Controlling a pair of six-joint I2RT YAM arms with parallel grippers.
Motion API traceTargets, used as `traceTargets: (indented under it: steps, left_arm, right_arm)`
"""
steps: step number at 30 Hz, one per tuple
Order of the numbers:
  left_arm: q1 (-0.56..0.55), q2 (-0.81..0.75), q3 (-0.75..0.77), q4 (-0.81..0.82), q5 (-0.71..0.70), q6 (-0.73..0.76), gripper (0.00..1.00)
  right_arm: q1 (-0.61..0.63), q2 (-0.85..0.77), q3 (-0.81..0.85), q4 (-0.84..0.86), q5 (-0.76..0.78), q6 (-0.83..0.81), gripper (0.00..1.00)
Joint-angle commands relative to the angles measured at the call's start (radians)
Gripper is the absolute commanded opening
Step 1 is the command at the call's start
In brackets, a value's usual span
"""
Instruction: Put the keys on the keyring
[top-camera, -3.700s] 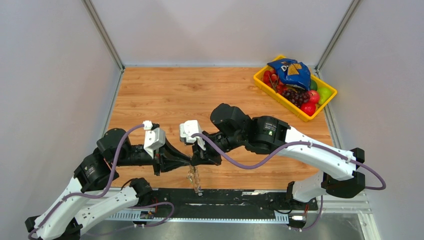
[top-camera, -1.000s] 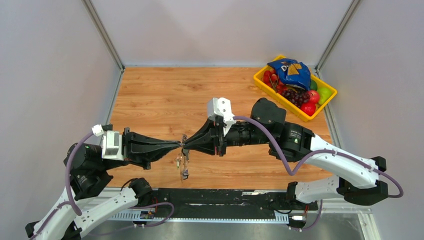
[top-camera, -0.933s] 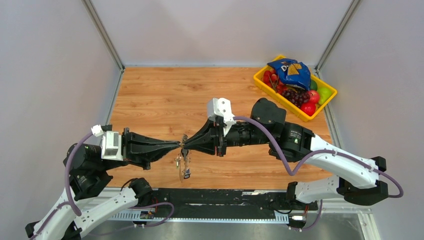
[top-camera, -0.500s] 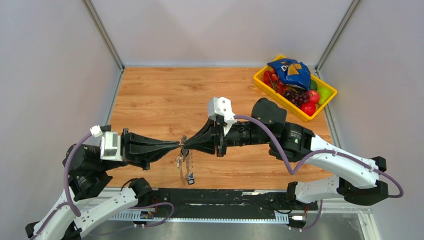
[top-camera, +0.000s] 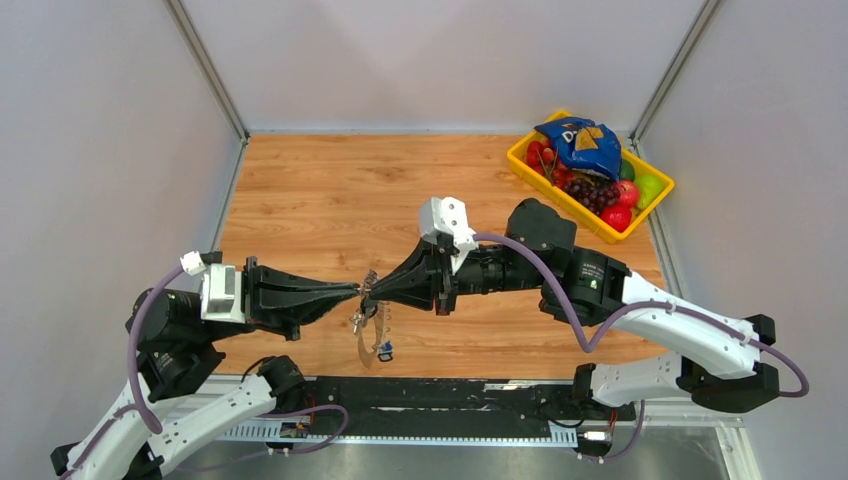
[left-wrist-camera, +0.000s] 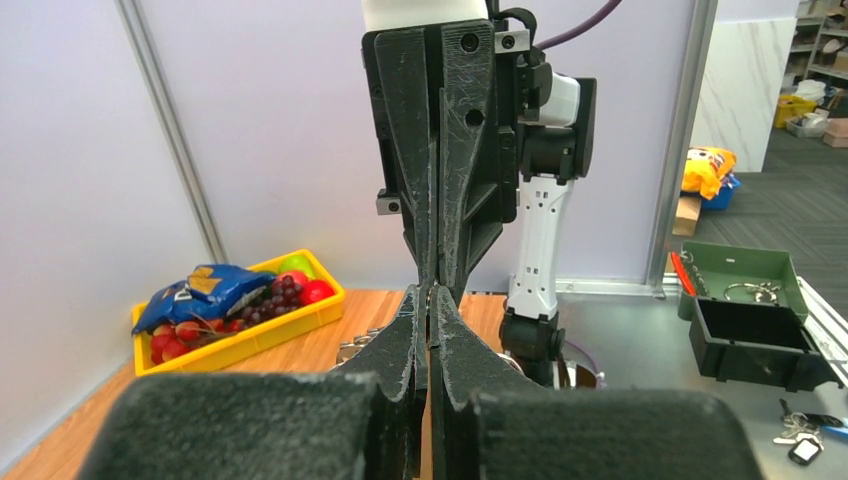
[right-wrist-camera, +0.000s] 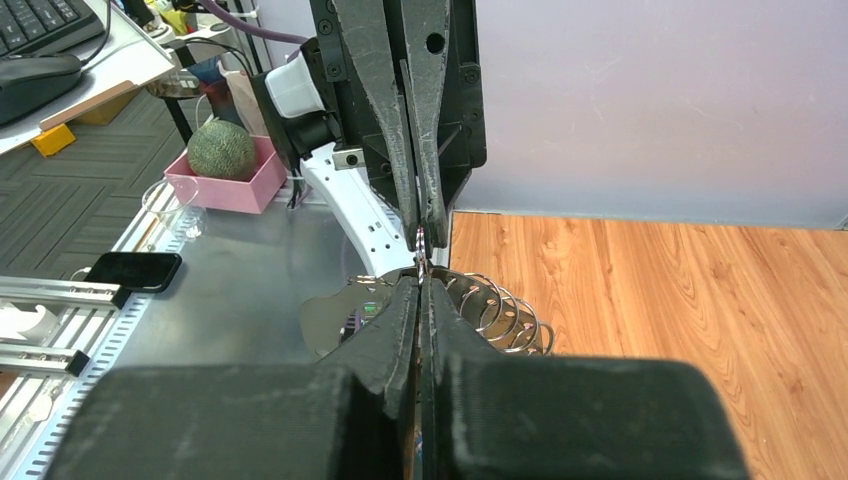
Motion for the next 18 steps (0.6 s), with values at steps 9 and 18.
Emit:
traceTargets:
  steps: [9,18]
  left_arm:
    - [-0.002,-0.002,0.016,0.131,-0.015,-0.012,0.0]
    - [-0.001,0.011,0.024,0.147,0.022,-0.025,0.0]
  right_arm:
    - [0.003,-0.006,-0.018,0.002,-0.08,0.007,0.01]
    - [0.003,0.04,0.022,-0.062,-0.116,-0.036,0.01]
